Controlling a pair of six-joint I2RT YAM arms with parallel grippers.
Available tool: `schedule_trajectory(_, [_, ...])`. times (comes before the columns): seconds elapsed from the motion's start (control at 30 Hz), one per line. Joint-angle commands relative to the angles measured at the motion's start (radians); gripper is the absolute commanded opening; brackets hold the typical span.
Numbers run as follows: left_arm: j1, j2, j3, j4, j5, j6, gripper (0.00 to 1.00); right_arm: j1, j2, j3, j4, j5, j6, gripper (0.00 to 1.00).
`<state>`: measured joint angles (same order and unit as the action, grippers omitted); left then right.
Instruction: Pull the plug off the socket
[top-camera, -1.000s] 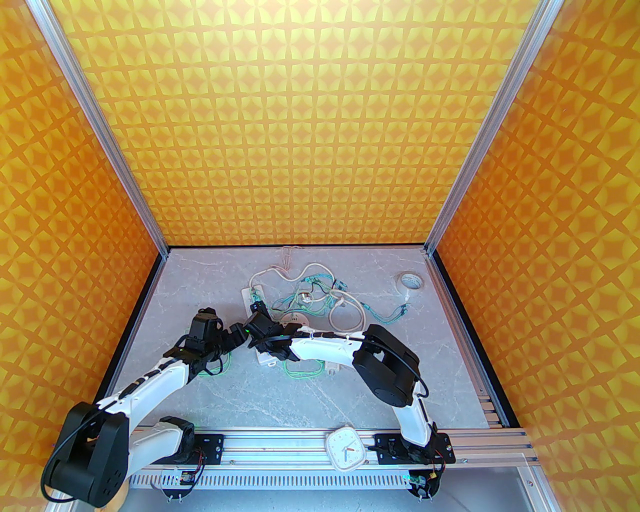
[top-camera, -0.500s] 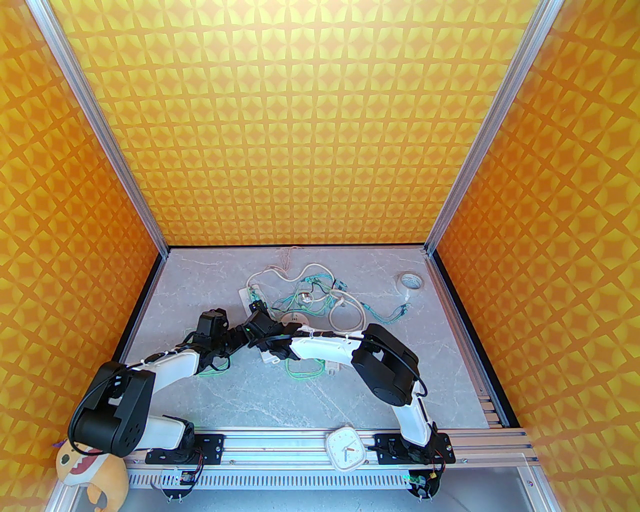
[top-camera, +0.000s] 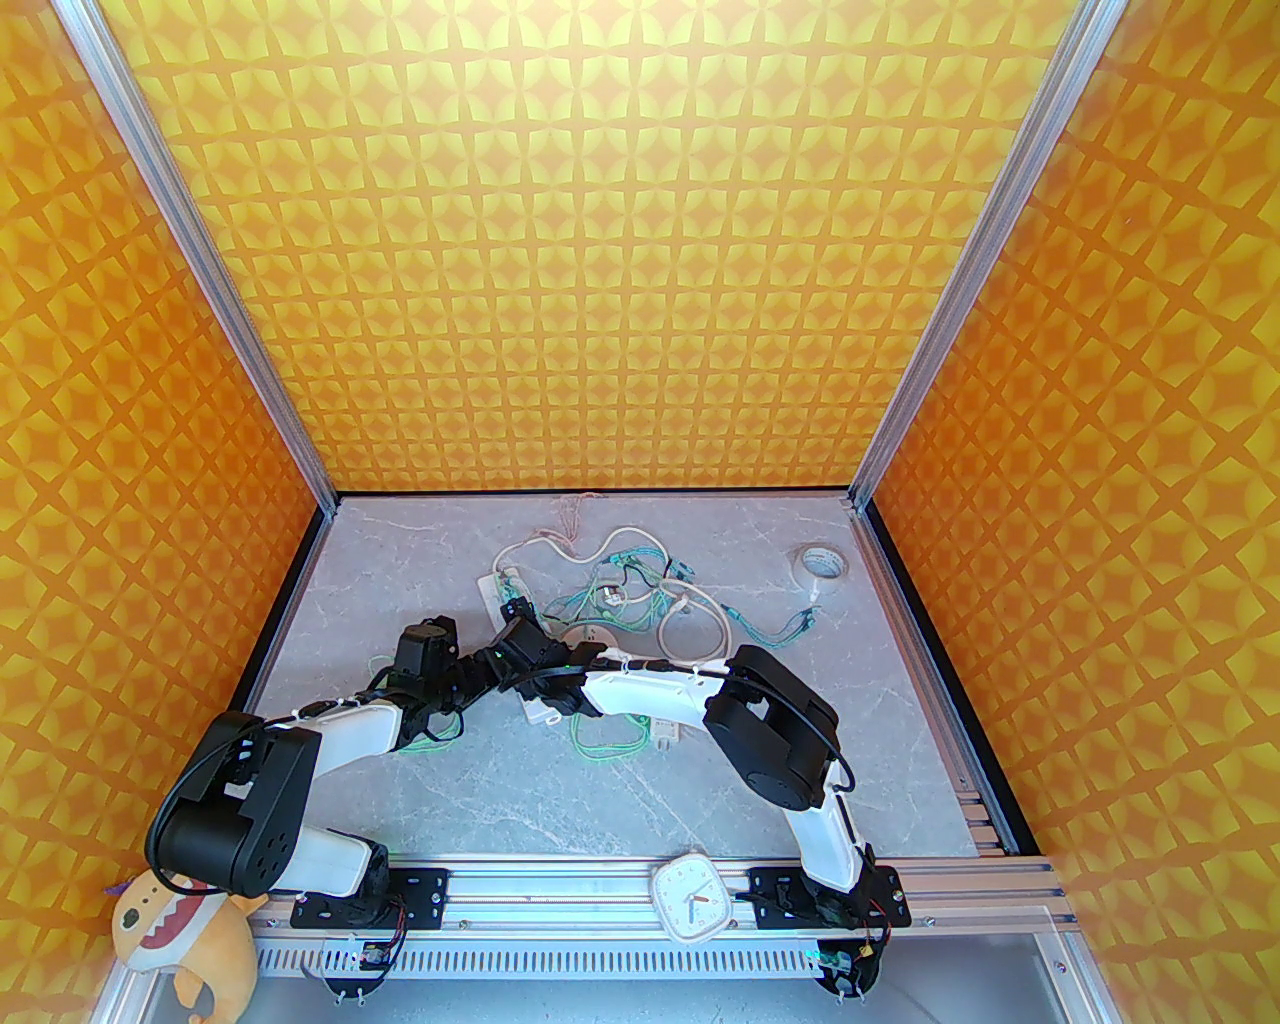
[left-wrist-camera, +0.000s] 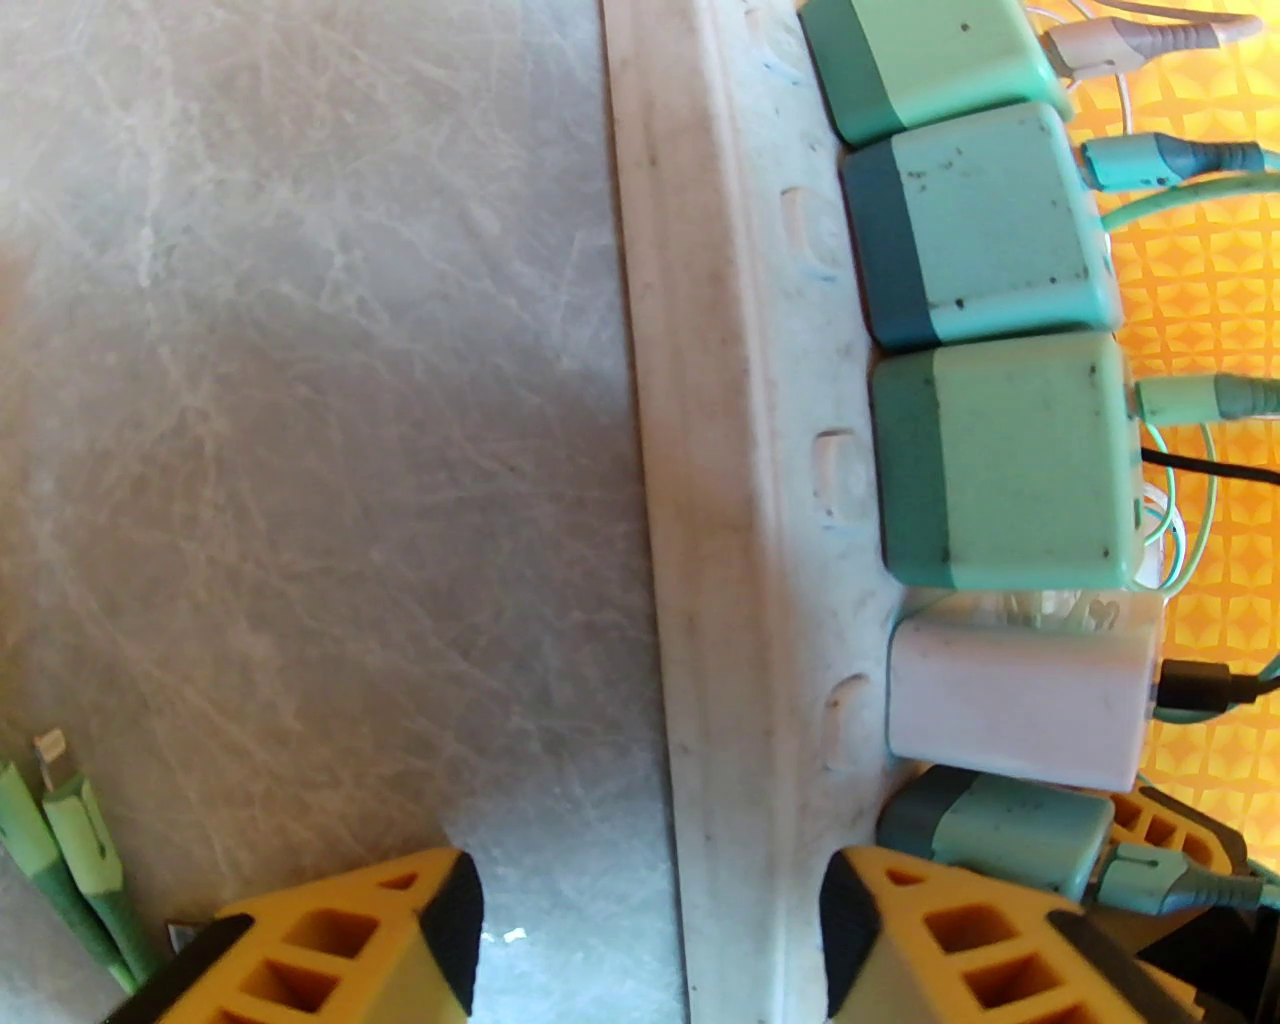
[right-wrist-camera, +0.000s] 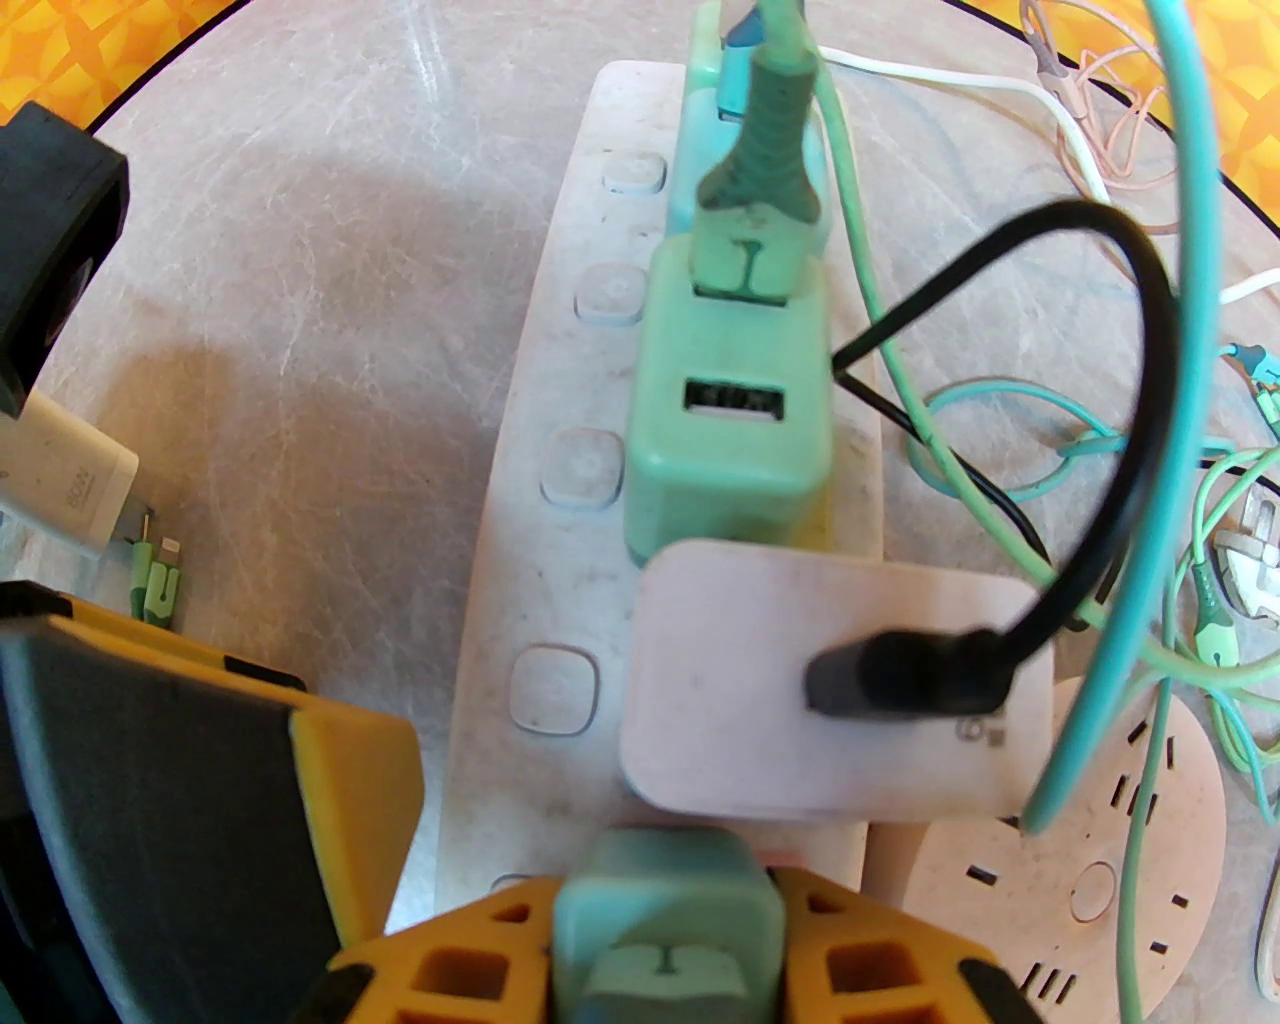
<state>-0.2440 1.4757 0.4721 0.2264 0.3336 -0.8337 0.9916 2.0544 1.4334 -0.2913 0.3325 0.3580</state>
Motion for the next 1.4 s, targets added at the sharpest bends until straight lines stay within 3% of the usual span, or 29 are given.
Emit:
schedule_trajectory(0.0, [-0.035,0.07,0.008,0.041,0.054,-0.02,0.58,-0.03,-0.018,-0.016,0.032,-0.036,0.007,0.29])
schedule_trajectory(0.27, [-0.082,0.087,0.032,0.008,0.04,-0.043,0.56,-0.06,-0.051,-0.049,0.03,-0.083,-0.041,0.29])
schedule_trajectory(0.43, [-0.08,-0.025,-0.001,-0.087,-0.068,-0.047,0.6,-0.082,-0.05,-0.057,0.03,-0.154,-0.088,0.29])
schedule_trajectory(0.6, [-0.081,-0.072,-0.019,-0.083,-0.052,-0.029,0.6,-0.099,-0.037,-0.052,0.038,-0.211,-0.137,0.29])
schedule_trajectory(1.37, [-0.086,0.142,0.104,-0.051,-0.04,-0.018,0.53,-0.102,-0.024,-0.035,0.0,-0.17,-0.025,0.32])
